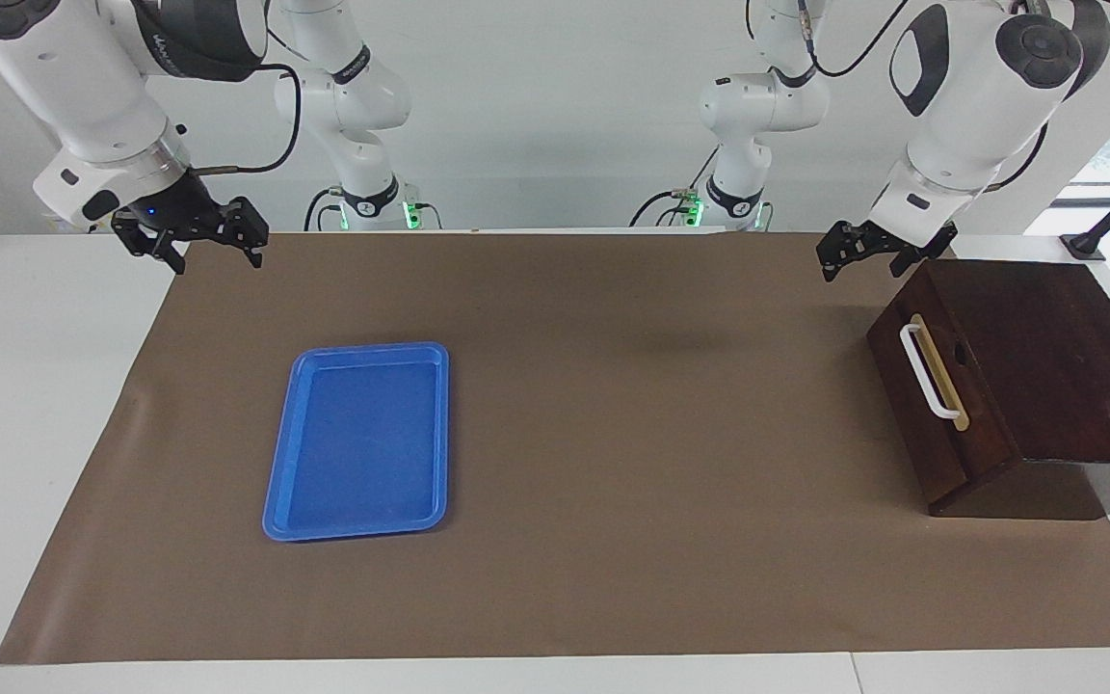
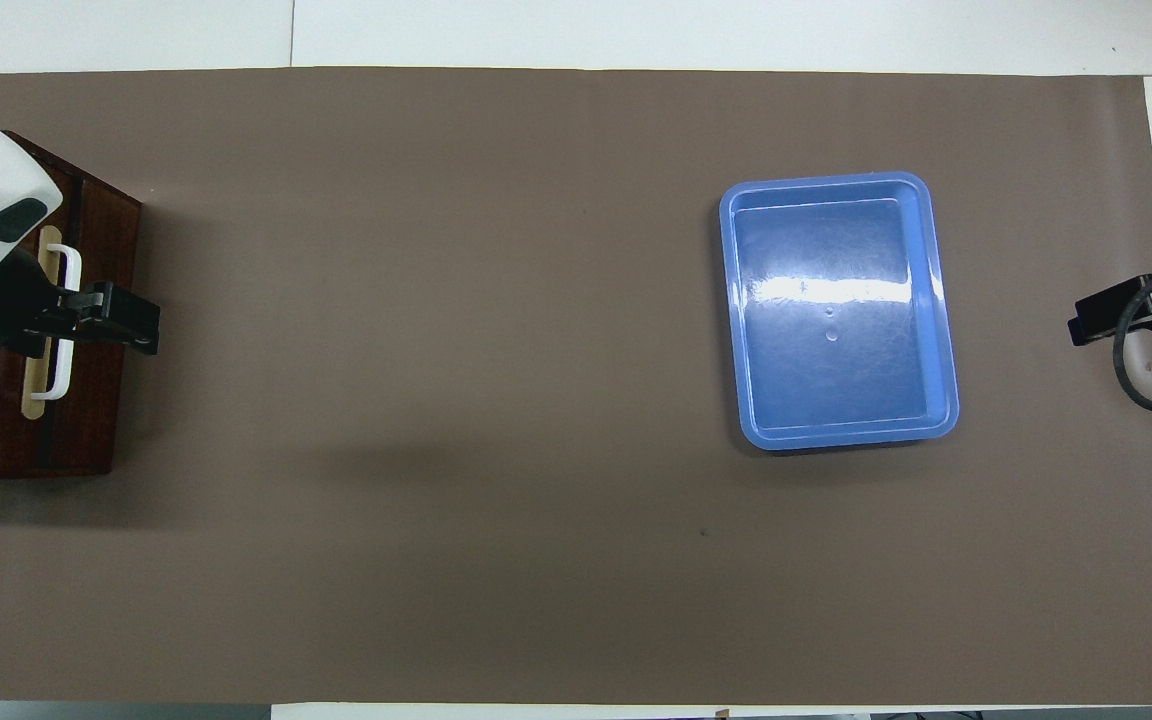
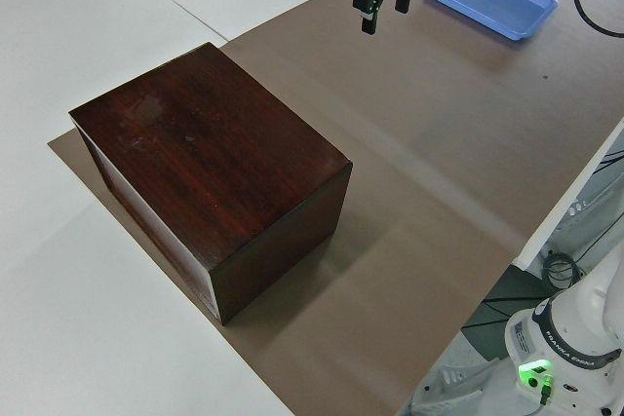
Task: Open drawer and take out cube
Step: 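Grasp the white drawer handle with the left gripper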
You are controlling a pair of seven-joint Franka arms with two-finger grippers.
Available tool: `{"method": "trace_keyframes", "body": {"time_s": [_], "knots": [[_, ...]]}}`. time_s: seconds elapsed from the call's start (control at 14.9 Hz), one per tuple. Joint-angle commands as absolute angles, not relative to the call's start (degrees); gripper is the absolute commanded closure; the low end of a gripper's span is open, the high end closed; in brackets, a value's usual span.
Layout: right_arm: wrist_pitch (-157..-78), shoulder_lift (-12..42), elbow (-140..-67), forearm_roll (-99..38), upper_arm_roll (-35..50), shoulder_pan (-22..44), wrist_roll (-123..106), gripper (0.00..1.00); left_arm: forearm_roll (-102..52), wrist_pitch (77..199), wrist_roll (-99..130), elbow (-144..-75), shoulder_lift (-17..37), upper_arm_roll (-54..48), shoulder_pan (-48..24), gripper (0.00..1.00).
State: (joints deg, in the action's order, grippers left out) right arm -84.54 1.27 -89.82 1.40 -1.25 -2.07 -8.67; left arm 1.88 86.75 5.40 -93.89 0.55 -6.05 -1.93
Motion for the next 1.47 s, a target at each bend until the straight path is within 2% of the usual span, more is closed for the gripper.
{"method": "trace_keyframes", "body": {"time_s": [0.0,0.27,0.67,0.87,1.0,1.41], "knots": [[-84.73,1.23,-89.47,2.46,-0.79,-2.37,-8.09,0.0,1.49,85.78,4.75,-93.16,0.62,-5.27,-2.81,0.0],[-84.73,1.23,-89.47,2.46,-0.79,-2.37,-8.09,0.0,1.76,87.97,4.75,-93.95,0.44,-5.1,-2.55,0.0],[-84.73,1.14,-89.56,2.46,-0.79,-2.9,-11.68,0.0,9.13,99.29,0.19,-99.48,0.79,-5.1,-1.33,0.0],[-84.81,1.14,-89.56,2.46,-0.88,-2.99,-11.78,0.0,15.79,110.88,-1.14,-106.76,1.23,-5.1,0.79,0.0],[-84.81,1.14,-89.56,2.46,-0.88,-2.9,-11.78,0.0,20.9,114.33,-1.05,-108.1,2.98,-5.18,0.7,0.0],[-85.51,1.06,-89.73,2.55,-0.97,-2.9,-12.04,0.0,22.06,127.43,-0.79,-112.06,7.2,-5.1,5.17,0.0]]}}
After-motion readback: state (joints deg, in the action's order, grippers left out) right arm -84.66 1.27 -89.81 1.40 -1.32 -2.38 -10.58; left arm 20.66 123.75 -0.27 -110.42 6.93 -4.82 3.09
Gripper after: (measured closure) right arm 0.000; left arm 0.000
